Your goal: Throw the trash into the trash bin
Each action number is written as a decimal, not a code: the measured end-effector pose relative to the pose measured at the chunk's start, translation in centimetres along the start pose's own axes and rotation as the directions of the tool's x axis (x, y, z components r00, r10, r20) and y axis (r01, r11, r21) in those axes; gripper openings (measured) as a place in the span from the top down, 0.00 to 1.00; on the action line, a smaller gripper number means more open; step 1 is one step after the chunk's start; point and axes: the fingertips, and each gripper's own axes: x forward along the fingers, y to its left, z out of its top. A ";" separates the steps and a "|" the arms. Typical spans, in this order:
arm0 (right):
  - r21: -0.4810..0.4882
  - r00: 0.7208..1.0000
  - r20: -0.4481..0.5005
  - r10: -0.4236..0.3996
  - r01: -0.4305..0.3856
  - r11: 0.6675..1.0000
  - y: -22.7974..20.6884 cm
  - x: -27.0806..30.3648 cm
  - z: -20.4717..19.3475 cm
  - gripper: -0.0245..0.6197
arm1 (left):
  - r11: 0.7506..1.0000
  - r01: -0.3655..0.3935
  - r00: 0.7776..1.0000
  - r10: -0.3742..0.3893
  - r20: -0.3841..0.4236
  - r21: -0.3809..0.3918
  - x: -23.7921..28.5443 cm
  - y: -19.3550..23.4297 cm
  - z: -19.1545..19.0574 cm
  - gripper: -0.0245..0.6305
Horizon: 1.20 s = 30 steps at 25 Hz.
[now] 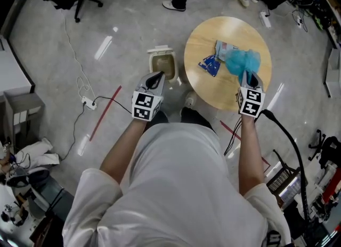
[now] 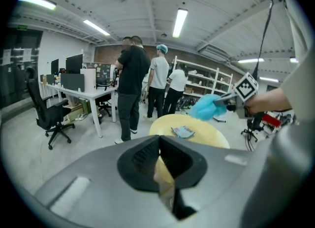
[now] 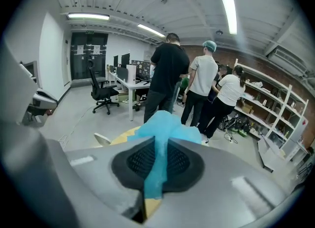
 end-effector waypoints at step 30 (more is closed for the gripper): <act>-0.134 0.946 -0.027 0.324 -0.324 0.936 21.9 4.3 3.8 0.94 | 0.972 -0.204 0.979 0.205 -0.001 -0.120 -10.0 12.0 -5.9 0.96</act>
